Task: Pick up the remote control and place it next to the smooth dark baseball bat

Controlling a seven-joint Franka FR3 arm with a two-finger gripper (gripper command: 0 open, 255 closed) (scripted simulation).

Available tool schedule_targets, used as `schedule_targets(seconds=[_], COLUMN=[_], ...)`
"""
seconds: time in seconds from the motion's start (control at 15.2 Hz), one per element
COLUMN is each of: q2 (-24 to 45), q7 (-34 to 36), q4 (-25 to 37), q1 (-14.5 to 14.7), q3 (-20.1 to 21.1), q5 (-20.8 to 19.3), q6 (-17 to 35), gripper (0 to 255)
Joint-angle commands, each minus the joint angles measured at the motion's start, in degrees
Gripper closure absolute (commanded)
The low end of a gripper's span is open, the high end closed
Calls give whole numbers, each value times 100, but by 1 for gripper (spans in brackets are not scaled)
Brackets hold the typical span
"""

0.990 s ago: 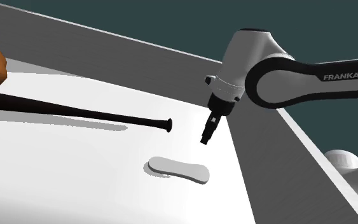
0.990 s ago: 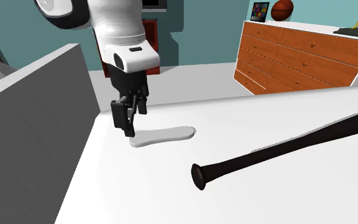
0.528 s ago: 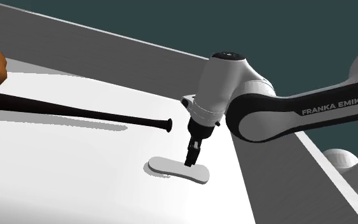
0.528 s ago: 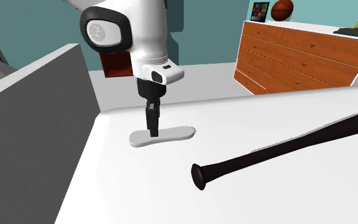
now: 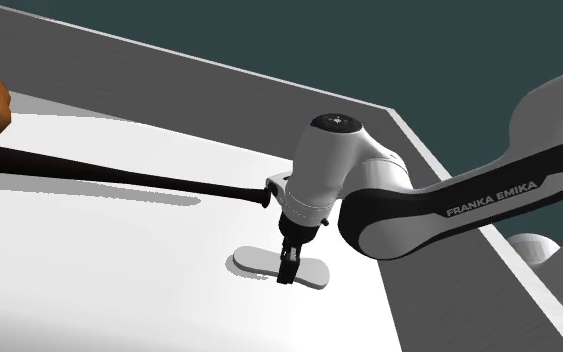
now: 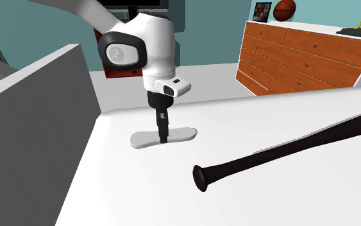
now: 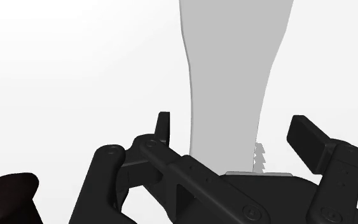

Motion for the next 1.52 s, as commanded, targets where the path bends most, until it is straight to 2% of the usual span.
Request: schedule_targets(seconds=[0.0, 0.53, 0.59, 1.19, 1.45], q2=[121, 156, 156, 157, -85], q7=[33, 48, 48, 48, -50], q4=[-52, -69, -69, -69, 54], q1=[-21, -24, -24, -25, 1], q3=[14, 19, 19, 19, -24], q5=[-62, -80, -80, -81, 36], q6=[167, 216, 216, 217, -129], gripper=[0, 0, 255, 255, 255])
